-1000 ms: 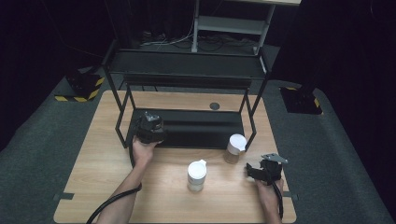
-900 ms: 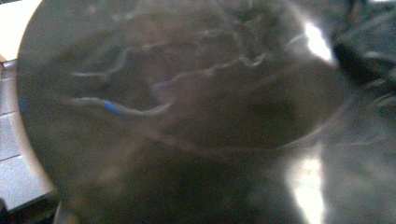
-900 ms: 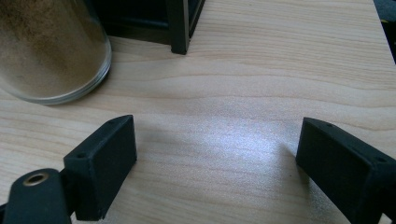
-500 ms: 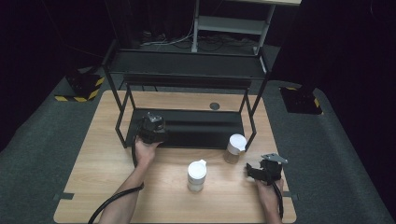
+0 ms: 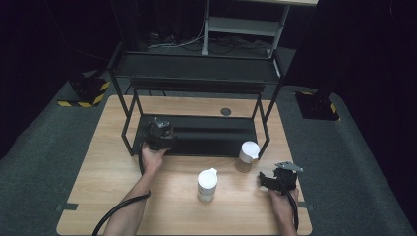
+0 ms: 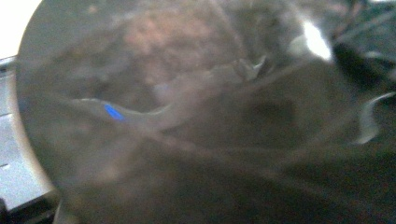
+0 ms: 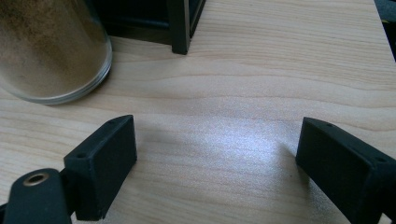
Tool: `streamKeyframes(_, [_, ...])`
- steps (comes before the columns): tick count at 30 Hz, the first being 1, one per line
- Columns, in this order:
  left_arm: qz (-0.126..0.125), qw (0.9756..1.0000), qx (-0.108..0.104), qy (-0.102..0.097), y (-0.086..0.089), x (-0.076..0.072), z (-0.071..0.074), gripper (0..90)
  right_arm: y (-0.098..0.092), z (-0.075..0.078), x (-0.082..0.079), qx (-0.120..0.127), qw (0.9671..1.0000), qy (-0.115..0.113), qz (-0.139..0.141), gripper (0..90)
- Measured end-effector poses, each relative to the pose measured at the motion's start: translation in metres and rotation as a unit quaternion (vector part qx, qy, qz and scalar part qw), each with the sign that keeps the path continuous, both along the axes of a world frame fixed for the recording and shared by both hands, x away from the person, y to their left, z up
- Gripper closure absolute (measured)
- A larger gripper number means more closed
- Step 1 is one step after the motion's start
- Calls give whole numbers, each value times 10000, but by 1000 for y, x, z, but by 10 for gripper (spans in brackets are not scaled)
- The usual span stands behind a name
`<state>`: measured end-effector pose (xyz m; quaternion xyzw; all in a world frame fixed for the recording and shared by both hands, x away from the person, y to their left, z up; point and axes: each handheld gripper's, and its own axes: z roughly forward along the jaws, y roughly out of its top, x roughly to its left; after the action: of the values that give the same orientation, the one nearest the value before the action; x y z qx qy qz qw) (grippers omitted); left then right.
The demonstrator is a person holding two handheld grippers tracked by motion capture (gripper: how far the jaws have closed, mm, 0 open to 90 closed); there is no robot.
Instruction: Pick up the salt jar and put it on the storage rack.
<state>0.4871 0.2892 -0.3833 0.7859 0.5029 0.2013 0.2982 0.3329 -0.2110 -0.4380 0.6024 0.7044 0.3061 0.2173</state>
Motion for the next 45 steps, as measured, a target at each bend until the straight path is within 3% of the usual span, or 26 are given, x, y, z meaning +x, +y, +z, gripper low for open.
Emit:
streamKeyframes(13, [20,10000,-17,-94,-1,-5,-8,311,0,0,0,2,10000,-1,3,119])
streamKeyframes(14, [107,9997,-128,-150,-2,-6,-12,311,0,0,0,0,10000,-1,4,119])
streamKeyframes(15, [22,9999,-24,-96,-1,-5,-9,311,0,0,0,0,10000,-1,3,119])
streamKeyframes(16, [109,9997,-121,-157,-2,-7,-12,310,0,0,0,0,10000,-2,5,119])
streamKeyframes(18, [109,9997,-119,-164,-2,-7,-12,310,0,0,0,0,10000,-1,3,119])
streamKeyframes(20, [27,9999,14,-105,-1,-5,-8,309,0,0,0,0,10000,-1,4,119])
streamKeyframes(21, [148,9996,-124,-184,-2,-8,-13,309,0,0,0,0,10000,-1,4,119])
streamKeyframes(23, [169,9995,-158,-212,-2,-9,-14,308,0,0,0,1,10000,-1,5,119])
streamKeyframes(26, [31,9999,-13,-130,1,-7,-9,306,0,0,0,1,10000,-2,5,119])
streamKeyframes(34, [29,9997,-256,-48,13,-6,-2,145,0,0,0,0,10000,-5,13,121])
streamKeyframes(45, [-58,9992,-387,-99,28,-20,9,37,0,0,0,-1,10000,-7,14,122])
